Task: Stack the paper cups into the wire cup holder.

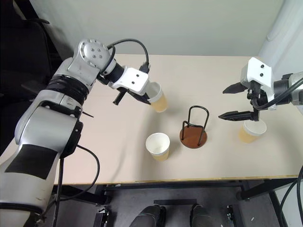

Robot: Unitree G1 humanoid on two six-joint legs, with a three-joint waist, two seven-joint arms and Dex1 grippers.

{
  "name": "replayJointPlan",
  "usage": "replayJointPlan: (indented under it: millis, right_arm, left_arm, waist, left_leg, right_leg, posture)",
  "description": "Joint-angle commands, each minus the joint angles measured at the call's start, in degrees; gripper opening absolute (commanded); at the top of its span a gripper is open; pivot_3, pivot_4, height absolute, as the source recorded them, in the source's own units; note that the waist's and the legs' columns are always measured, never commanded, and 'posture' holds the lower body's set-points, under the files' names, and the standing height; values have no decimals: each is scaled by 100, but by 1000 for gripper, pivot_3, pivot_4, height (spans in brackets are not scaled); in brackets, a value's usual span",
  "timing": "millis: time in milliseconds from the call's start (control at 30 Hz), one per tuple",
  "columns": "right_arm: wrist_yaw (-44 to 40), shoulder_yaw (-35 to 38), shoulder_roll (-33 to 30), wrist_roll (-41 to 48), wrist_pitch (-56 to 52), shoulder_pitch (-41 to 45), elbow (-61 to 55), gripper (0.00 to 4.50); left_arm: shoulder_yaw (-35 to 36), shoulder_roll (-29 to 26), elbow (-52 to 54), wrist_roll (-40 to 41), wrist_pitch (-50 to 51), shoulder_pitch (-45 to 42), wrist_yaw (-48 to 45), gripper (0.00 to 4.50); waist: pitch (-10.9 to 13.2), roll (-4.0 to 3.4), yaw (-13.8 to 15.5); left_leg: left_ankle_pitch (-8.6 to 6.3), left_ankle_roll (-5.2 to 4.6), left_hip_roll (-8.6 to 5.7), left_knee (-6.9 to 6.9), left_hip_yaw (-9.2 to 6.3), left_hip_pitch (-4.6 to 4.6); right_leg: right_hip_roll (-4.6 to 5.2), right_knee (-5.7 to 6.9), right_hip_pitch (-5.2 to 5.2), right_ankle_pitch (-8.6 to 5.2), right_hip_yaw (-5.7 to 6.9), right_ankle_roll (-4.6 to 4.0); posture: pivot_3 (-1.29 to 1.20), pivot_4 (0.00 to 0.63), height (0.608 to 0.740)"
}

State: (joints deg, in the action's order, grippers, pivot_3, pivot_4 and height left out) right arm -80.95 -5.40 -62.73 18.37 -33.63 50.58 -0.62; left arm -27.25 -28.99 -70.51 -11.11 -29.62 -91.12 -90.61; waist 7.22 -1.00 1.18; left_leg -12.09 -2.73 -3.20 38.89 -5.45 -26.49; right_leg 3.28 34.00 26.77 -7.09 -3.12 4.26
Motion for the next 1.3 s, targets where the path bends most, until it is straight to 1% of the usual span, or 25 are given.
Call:
replayJointPlan:
  millis: [33, 200, 367, 567, 667, 800, 933, 1033, 1300]
  right_arm:
    - [-78, 134, -80, 44, -7, 208, -69, 4500]
    - [-189, 166, -192, 85, -183, 235, -132, 4500]
    - [-308, 198, -388, 96, -336, 204, -164, 4500]
    - [-337, 232, -485, 121, -404, 237, -177, 4500]
    - [-348, 265, -542, 153, -453, 190, -201, 4500]
    - [-367, 289, -592, 195, -531, 150, -243, 4500]
    - [-409, 340, -725, 290, -638, 36, -342, 4500]
    - [-414, 355, -808, 333, -663, -3, -362, 4500]
    - [-353, 393, -901, 415, -737, -26, -440, 4500]
  left_arm:
    - [-125, 104, 203, 779, 542, -585, -189, 23]
    - [-579, 218, 476, 1573, 1010, -903, -189, 23]
    - [-1289, 258, 1140, 2547, 1360, -963, -189, 23]
    - [-2130, -24, 1963, 3557, 1724, -860, -189, 23]
    - [-2450, -146, 2248, 3899, 1808, -872, -189, 23]
    - [-2786, -217, 2387, 4028, 1687, -884, -189, 23]
    - [-2985, -163, 2428, 4103, 1567, -898, -189, 23]
    - [-3009, -65, 2364, 4128, 1521, -903, -189, 23]
    - [-2922, 254, 1875, 3710, 1034, -903, -189, 23]
  waist:
    - [0, 0, 8]
    - [-1, -1, 10]
    - [0, -2, 17]
    - [1, -4, 21]
    - [1, -5, 21]
    - [1, -6, 25]
    - [1, -5, 37]
    - [1, -6, 39]
    - [1, -6, 37]
  left_leg:
    - [-1, -1, -1, 3, 0, -5]
    - [-11, -7, -1, 9, 6, -22]
    - [-17, -8, 5, 17, 3, -29]
    - [-20, -14, 6, 26, 12, -30]
    - [-18, -14, 7, 28, 11, -26]
    - [-10, -17, 8, 35, 9, -27]
    - [-5, -19, 3, 41, 10, -28]
    - [-5, -20, 2, 46, 10, -27]
    - [-4, -21, 3, 49, 9, -24]
  right_leg:
    - [-5, -1, 2, 0, 5, 1]
    - [-5, -8, 10, 1, 4, 5]
    - [3, -6, 10, 1, -3, 14]
    - [2, -5, 10, 19, -2, 48]
    - [1, -5, 5, 18, 0, 49]
    - [6, -6, -1, 10, -2, 40]
    - [6, -6, -6, 6, -1, 33]
    - [6, -7, -10, 6, 0, 34]
    - [5, -7, -15, 6, -3, 39]
  posture:
    - [0, 150, 740]
    - [0, 150, 740]
    - [0, 150, 740]
    - [0, 150, 740]
    - [0, 150, 740]
    - [0, 150, 740]
    - [0, 150, 740]
    - [0, 150, 740]
    - [0, 150, 740]
